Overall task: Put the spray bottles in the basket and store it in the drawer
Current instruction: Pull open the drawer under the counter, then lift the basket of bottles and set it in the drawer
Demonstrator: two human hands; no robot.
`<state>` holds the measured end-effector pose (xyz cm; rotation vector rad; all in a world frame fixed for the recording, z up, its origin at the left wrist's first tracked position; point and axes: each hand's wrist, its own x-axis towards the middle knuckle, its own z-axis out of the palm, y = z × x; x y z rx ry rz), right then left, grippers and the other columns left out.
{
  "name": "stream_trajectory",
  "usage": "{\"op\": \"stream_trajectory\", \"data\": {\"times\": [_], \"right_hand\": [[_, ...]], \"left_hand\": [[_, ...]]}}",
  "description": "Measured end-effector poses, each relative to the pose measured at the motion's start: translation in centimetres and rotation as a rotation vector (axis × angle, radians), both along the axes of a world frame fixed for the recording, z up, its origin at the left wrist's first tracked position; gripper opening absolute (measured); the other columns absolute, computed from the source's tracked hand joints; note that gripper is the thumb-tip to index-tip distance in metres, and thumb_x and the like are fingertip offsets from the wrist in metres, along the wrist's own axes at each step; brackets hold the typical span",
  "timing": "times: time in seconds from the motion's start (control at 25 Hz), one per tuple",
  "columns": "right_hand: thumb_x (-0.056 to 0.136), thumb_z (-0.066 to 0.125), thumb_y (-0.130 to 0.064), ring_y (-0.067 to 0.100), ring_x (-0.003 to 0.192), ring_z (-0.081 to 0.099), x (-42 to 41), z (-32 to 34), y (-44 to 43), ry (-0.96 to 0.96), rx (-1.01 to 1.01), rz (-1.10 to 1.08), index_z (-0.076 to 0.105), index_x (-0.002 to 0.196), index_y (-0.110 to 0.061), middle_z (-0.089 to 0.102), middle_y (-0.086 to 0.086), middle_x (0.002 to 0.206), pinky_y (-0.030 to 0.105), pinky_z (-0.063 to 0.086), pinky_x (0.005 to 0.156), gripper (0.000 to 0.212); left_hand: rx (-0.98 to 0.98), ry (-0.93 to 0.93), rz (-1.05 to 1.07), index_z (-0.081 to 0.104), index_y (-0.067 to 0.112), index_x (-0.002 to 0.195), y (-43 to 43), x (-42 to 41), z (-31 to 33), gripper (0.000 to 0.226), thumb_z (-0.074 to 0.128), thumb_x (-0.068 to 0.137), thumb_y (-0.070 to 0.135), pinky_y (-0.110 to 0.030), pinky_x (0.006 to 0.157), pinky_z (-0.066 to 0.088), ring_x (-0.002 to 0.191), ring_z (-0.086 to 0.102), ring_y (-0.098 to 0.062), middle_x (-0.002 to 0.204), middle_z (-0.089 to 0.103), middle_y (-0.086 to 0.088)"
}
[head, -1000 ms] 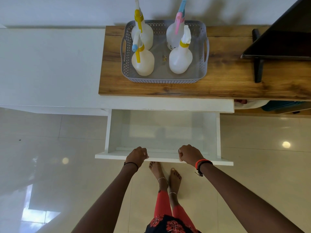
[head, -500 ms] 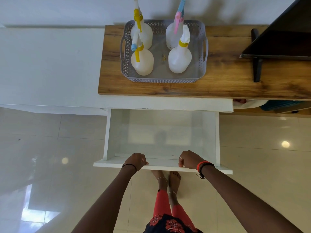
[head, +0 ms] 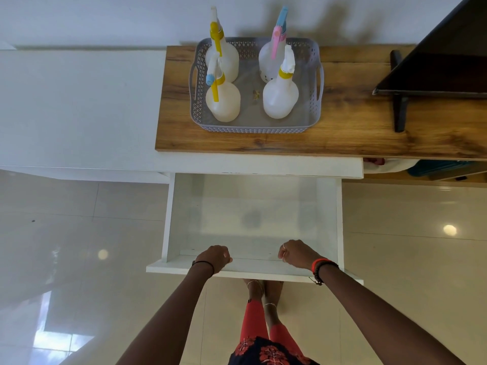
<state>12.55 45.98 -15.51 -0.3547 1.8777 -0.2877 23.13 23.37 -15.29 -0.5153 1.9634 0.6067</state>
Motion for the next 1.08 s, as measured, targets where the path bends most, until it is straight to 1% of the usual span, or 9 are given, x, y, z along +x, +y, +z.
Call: {"op": "stream_trajectory", "data": {"times": [0.2,0.36,0.56,0.64,0.72,0.8,0.88,0.96,1.08], "right_hand": [[0.085,0.062,-0.005,0.022,0.078,0.065,-5.6,2.5,-0.4,0.073,-0.125,-0.460,0.069,0.095,0.000,0.071,0.019,0.092,0.022,0.050,0.063,0.013],[0.085,0.063,-0.003,0.025,0.075,0.064,-12.5,5.9,-0.5,0.144,-0.215,-0.790,0.062,0.073,-0.011,0.069,0.016,0.090,0.028,0.051,0.065,0.014],[0.087,0.062,0.001,0.019,0.060,0.059,-21.7,9.3,-1.2,0.244,-0.251,-1.057,0.054,0.077,-0.008,0.063,0.020,0.091,0.029,0.054,0.060,0.015],[0.089,0.058,0.002,0.022,0.061,0.060,-25.0,10.0,-1.9,0.338,-0.259,-1.130,0.051,0.074,-0.010,0.063,0.019,0.088,0.027,0.056,0.057,0.020],[0.092,0.052,-0.001,0.024,0.072,0.061,-27.9,9.9,-2.9,0.424,-0.254,-1.172,0.056,0.086,-0.006,0.061,0.015,0.088,0.030,0.058,0.065,0.008],[0.094,0.050,-0.013,0.023,0.077,0.056,-30.3,9.3,-4.2,0.431,-0.267,-1.185,0.058,0.098,-0.005,0.058,0.013,0.091,0.032,0.053,0.070,0.012],[0.094,0.051,-0.031,0.023,0.079,0.052,-32.2,9.0,-5.4,0.411,-0.244,-1.115,0.055,0.091,-0.010,0.054,0.010,0.090,0.034,0.046,0.073,0.021],[0.094,0.049,-0.042,0.023,0.086,0.051,-33.5,8.8,-6.5,0.397,-0.200,-1.037,0.059,0.095,-0.012,0.053,0.007,0.092,0.037,0.048,0.082,0.032],[0.093,0.051,-0.039,0.019,0.097,0.052,-34.3,8.4,-7.7,0.287,-0.203,-1.081,0.053,0.126,-0.007,0.055,0.002,0.102,0.039,0.049,0.096,0.046]], "left_hand": [[-0.027,0.371,0.390,0.065,0.008,0.104,-3.1,-3.8,1.9,0.026,0.047,0.095,0.024,-0.038,0.092,0.050,0.106,0.063,-0.030,0.111,0.069,-0.013],[-0.089,0.739,0.647,0.065,0.015,0.095,-7.6,-8.4,4.7,0.019,0.048,0.093,0.024,-0.036,0.079,0.054,0.086,0.069,-0.023,0.088,0.074,-0.004],[-0.214,1.026,0.823,0.064,0.009,0.097,-13.5,-16.6,7.5,0.024,0.045,0.094,0.023,-0.022,0.070,0.044,0.084,0.068,-0.026,0.087,0.074,-0.012],[-0.229,1.034,0.837,0.065,0.006,0.100,-15.6,-19.9,8.2,0.025,0.044,0.094,0.020,-0.019,0.071,0.040,0.088,0.067,-0.027,0.091,0.074,-0.014],[-0.223,0.999,0.817,0.064,0.005,0.105,-17.2,-23.0,8.5,0.026,0.045,0.093,0.016,-0.022,0.076,0.041,0.096,0.065,-0.028,0.099,0.073,-0.015],[-0.218,0.945,0.785,0.063,0.004,0.112,-18.0,-25.6,8.7,0.028,0.045,0.093,0.017,-0.028,0.085,0.043,0.106,0.062,-0.029,0.110,0.070,-0.016],[-0.209,0.859,0.784,0.059,0.006,0.121,-18.4,-27.8,8.5,0.035,0.045,0.095,0.023,-0.030,0.093,0.042,0.115,0.057,-0.029,0.121,0.065,-0.014],[-0.138,0.755,0.836,0.059,0.002,0.119,-18.4,-29.4,7.9,0.038,0.044,0.096,0.029,-0.034,0.094,0.042,0.114,0.056,-0.028,0.112,0.064,-0.011],[-0.009,0.678,0.923,0.059,0.007,0.101,-18.1,-30.6,6.6,0.032,0.045,0.096,0.035,-0.034,0.082,0.042,0.092,0.052,-0.021,0.091,0.056,-0.004]]}}
